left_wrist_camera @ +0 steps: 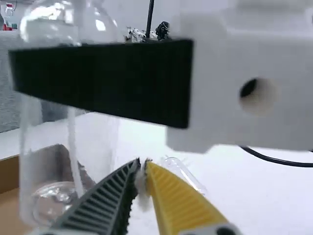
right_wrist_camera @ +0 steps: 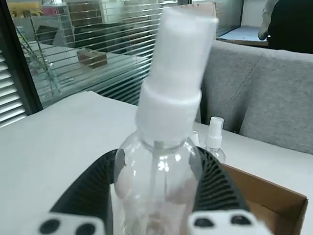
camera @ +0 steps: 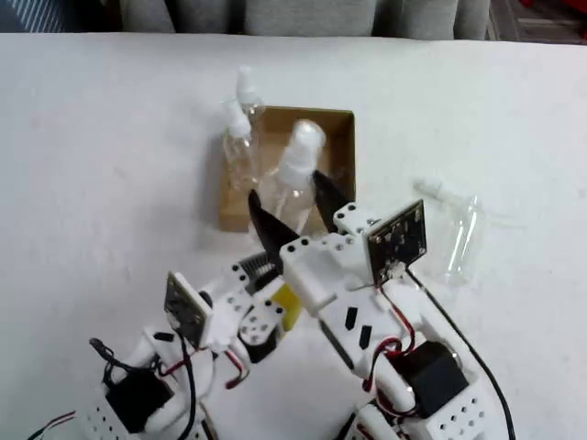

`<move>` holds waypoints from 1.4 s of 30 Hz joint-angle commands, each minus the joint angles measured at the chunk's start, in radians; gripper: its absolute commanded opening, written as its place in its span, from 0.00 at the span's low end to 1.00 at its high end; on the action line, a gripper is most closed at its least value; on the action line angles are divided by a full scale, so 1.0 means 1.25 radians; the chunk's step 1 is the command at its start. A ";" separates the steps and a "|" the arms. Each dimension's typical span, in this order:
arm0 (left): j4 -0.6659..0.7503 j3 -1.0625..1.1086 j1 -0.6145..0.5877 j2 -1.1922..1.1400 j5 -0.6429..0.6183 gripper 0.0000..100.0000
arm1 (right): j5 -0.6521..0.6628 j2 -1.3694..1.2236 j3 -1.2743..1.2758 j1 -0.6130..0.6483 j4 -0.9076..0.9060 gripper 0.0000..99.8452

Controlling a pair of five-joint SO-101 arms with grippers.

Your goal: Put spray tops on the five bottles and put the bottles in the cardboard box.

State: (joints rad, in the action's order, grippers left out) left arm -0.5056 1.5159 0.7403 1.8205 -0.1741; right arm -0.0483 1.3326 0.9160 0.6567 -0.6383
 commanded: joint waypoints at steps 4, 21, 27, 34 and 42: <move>0.043 -0.004 -0.044 0.010 -0.007 0.02 | -0.009 -0.003 -0.052 0.008 -0.060 0.02; -0.300 -0.004 -0.184 0.010 0.000 0.02 | 0.065 -0.239 0.014 -0.234 0.263 0.02; -0.312 0.053 -0.418 0.010 0.000 0.02 | 0.083 -0.385 0.014 -0.282 0.375 0.02; -0.236 0.142 -0.620 0.008 0.000 0.02 | 0.085 -0.571 0.005 -0.310 0.548 0.02; -0.236 0.141 -0.656 0.008 0.000 0.02 | 0.085 -0.781 -0.074 -0.332 0.643 0.02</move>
State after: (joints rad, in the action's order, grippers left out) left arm -0.8324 1.6939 -0.0667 1.8236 -0.1726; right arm 0.0437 0.4074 0.9099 0.2562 0.1135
